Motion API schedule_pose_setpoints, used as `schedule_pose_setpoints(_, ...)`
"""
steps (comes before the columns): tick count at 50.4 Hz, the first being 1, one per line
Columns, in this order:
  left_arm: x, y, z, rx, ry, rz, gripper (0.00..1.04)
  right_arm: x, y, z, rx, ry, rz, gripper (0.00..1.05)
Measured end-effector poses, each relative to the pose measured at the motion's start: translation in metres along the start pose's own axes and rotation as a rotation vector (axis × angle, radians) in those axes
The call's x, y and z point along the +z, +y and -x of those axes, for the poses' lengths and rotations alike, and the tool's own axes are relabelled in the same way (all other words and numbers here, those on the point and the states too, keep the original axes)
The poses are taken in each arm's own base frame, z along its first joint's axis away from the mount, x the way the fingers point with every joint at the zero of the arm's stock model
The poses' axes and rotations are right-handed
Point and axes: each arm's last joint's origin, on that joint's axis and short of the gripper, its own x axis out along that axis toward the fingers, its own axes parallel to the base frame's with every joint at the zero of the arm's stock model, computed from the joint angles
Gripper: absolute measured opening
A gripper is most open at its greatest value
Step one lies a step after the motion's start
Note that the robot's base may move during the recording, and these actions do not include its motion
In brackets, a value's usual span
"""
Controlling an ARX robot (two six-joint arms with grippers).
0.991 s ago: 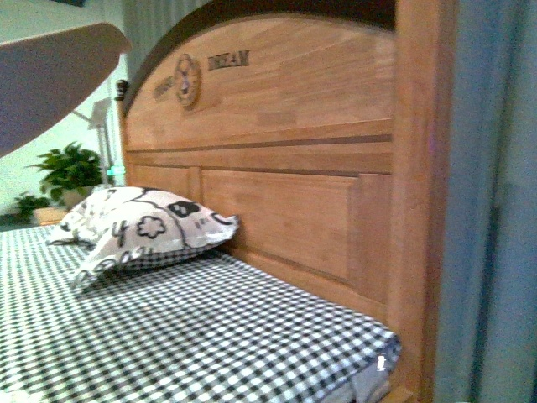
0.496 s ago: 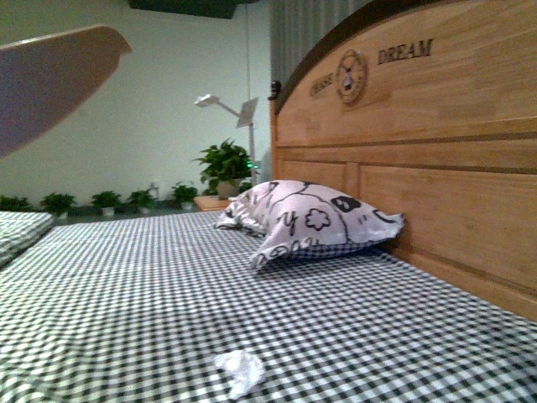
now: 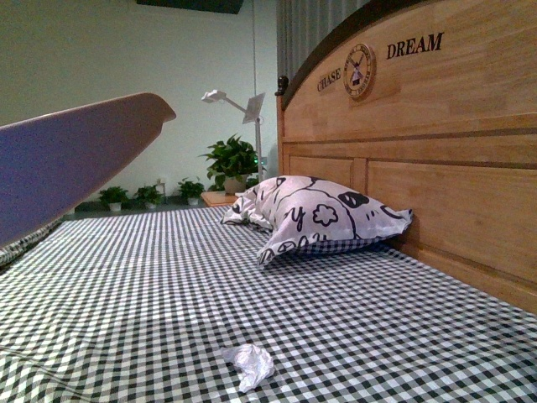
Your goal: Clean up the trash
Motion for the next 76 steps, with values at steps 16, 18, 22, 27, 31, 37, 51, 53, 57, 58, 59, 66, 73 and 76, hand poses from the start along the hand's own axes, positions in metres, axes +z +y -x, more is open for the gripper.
schedule_pose_setpoints(16,-0.014,0.050,-0.041,0.003,0.144,-0.406,0.27,0.000,0.000,0.000,0.000,0.000,0.000,0.20)
schedule_pose_setpoints(18,-0.014,0.057,-0.049,0.003,0.171,-0.474,0.27,0.000,0.000,0.000,0.000,0.000,0.000,0.20)
schedule_pose_setpoints(22,-0.012,0.068,-0.061,-0.001,0.205,-0.563,0.27,0.000,0.000,0.000,0.000,0.000,0.000,0.20)
schedule_pose_setpoints(27,-0.012,0.073,-0.076,-0.025,0.231,-0.653,0.27,0.000,0.000,0.000,0.000,0.000,0.000,0.20)
schedule_pose_setpoints(31,-0.014,0.074,-0.086,-0.053,0.243,-0.684,0.27,0.000,0.000,0.000,0.000,0.000,0.000,0.20)
schedule_pose_setpoints(37,-0.017,0.070,-0.101,-0.081,0.251,-0.718,0.27,0.000,0.000,0.000,0.000,0.000,0.000,0.20)
schedule_pose_setpoints(51,-0.023,0.053,-0.126,-0.173,0.264,-0.702,0.27,0.000,0.000,0.000,0.000,0.000,0.000,0.20)
schedule_pose_setpoints(53,-0.025,0.052,-0.128,-0.181,0.268,-0.697,0.27,0.000,0.000,0.000,0.000,0.000,0.000,0.20)
schedule_pose_setpoints(57,-0.029,0.051,-0.135,-0.203,0.280,-0.676,0.27,0.000,0.000,0.000,0.000,0.000,0.000,0.20)
schedule_pose_setpoints(58,-0.030,0.051,-0.136,-0.206,0.283,-0.670,0.27,0.000,0.000,0.000,0.000,0.000,0.000,0.20)
schedule_pose_setpoints(59,-0.032,0.051,-0.138,-0.209,0.285,-0.664,0.27,0.000,0.000,0.000,0.000,0.000,0.000,0.20)
schedule_pose_setpoints(66,-0.041,0.052,-0.148,-0.236,0.317,-0.632,0.27,0.000,0.000,0.000,0.000,0.000,0.000,0.20)
schedule_pose_setpoints(73,-0.044,0.055,-0.154,-0.249,0.338,-0.618,0.27,0.000,0.000,0.000,0.000,0.000,0.000,0.20)
schedule_pose_setpoints(76,-0.045,0.055,-0.155,-0.254,0.344,-0.615,0.27,0.000,0.000,0.000,0.000,0.000,0.000,0.20)
